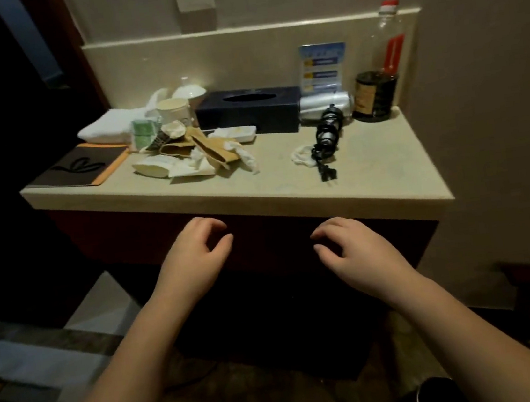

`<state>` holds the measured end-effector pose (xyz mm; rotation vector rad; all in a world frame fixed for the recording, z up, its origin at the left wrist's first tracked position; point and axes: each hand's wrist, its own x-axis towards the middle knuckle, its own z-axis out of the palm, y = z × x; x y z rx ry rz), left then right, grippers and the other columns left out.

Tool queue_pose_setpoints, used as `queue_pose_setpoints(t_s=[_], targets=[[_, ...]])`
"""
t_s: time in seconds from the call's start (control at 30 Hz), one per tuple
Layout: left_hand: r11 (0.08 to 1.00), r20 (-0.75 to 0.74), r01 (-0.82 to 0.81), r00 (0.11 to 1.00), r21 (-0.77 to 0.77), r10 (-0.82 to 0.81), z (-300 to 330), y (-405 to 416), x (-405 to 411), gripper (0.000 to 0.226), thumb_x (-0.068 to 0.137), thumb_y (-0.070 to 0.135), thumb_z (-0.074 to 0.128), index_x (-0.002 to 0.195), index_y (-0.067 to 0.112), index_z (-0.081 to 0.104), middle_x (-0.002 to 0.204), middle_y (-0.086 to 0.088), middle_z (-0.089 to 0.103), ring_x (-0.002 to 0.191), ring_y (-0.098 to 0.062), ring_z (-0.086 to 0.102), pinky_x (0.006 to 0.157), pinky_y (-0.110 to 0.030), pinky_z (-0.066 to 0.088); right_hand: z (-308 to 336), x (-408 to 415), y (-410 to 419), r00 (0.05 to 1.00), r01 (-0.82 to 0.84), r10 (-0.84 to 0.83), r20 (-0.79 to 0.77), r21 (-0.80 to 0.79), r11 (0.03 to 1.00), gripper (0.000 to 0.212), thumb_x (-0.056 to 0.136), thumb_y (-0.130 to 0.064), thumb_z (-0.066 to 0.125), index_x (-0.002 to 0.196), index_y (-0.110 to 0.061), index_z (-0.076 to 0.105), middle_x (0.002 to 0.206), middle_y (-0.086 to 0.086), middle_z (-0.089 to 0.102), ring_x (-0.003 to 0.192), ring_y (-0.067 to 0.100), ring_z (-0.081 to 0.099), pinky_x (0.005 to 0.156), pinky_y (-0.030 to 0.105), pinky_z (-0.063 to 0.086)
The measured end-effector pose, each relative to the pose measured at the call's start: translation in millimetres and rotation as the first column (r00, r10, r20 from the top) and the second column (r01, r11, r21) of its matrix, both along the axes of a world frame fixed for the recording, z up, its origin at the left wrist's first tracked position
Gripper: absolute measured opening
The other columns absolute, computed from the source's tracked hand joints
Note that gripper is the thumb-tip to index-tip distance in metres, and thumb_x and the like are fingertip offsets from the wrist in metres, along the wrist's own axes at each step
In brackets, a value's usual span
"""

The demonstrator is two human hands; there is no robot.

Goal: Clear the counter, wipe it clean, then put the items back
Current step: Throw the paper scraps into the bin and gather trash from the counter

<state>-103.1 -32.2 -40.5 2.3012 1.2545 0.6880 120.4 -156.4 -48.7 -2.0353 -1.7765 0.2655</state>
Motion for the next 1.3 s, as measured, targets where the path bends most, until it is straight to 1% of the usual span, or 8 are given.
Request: queue_pose_setpoints(t_s=[0.13,0.43,0.53,0.63,0.73,0.87,1.03,1.3], targets=[[0.999,0.064,-0.026,0.998,0.033,0.024,14,51,-20,0.019,0.092,0.028,0.059,0.109,0.020,0.061,0.107,0.009,0.053,0.093,-0.009,0.054,0.070,-0.022,0.041,11,-16,47,0.998,0.043,-0.045,0.032,0.059,0.997,0.031,0.095,-0.033,0.049,0.122,-0.022,0.059,0.121,-0.009,0.055,0.115,0.009,0.048,0.089,0.021,0.038],[0.990,-0.018,-0.067,0.997,0.127,0.070,16,140,-13,0.042,0.090,0.028,0.058,0.129,0.015,0.052,0.131,-0.003,0.048,0.125,-0.019,0.038,0.104,-0.039,0.036,40,-26,151,0.933,0.289,-0.303,0.194,0.095,0.952,0.045,0.093,-0.031,0.051,0.137,-0.019,0.046,0.142,0.004,0.043,0.130,0.021,0.037,0.103,0.036,0.037],[0.985,-0.069,-0.006,0.997,0.173,0.018,16,155,0,0.053,0.088,0.030,0.060,0.137,0.018,0.045,0.141,-0.004,0.038,0.132,-0.023,0.032,0.109,-0.043,0.031,44,-25,175,0.821,0.466,-0.418,0.390,-0.033,0.884,0.048,0.090,-0.028,0.052,0.134,-0.013,0.042,0.138,0.016,0.040,0.126,0.031,0.038,0.100,0.042,0.039],[0.979,-0.129,0.047,0.991,0.198,-0.022,18,169,12,0.061,0.088,0.030,0.061,0.142,0.018,0.036,0.147,-0.005,0.031,0.135,-0.024,0.027,0.112,-0.043,0.025,55,-25,188,0.809,0.548,-0.417,0.413,-0.277,0.789,0.048,0.078,-0.021,0.065,0.121,-0.009,0.050,0.118,0.017,0.051,0.106,0.032,0.050,0.087,0.040,0.046],[0.978,-0.166,0.065,0.986,0.201,-0.031,15,182,19,0.062,0.088,0.032,0.060,0.143,0.017,0.035,0.146,-0.004,0.035,0.134,-0.024,0.030,0.111,-0.042,0.026,55,-22,197,0.804,0.530,-0.390,0.448,-0.243,0.812,0.046,0.070,-0.014,0.069,0.114,-0.008,0.054,0.113,0.013,0.053,0.104,0.031,0.051,0.085,0.038,0.047],[0.976,-0.137,0.043,0.990,0.212,-0.014,9,189,24,0.060,0.090,0.037,0.058,0.144,0.021,0.036,0.138,0.000,0.047,0.129,-0.022,0.037,0.107,-0.042,0.030,43,-17,200,0.866,0.438,-0.396,0.305,-0.083,0.895,0.029,0.085,-0.011,0.058,0.114,-0.010,0.059,0.112,0.008,0.056,0.099,0.027,0.055,0.083,0.035,0.046],[0.959,-0.155,0.057,0.988,0.276,-0.014,2,193,27,0.052,0.091,0.042,0.055,0.139,0.027,0.044,0.132,0.003,0.049,0.124,-0.020,0.038,0.102,-0.039,0.030,53,-11,204,0.927,0.372,-0.372,-0.042,0.204,0.905,0.036,0.097,-0.016,0.049,0.132,-0.021,0.053,0.127,0.003,0.055,0.106,0.014,0.055,0.084,0.024,0.044],[0.952,-0.105,0.018,0.994,0.304,0.015,-6,195,28,0.053,0.086,0.055,0.055,0.129,0.024,0.050,0.124,0.006,0.051,0.117,-0.016,0.042,0.098,-0.035,0.032,38,-31,225,0.985,0.159,-0.162,-0.059,-0.046,0.986,0.042,0.095,-0.030,0.046,0.135,-0.019,0.049,0.132,0.004,0.051,0.111,0.015,0.050,0.094,0.029,0.044]])
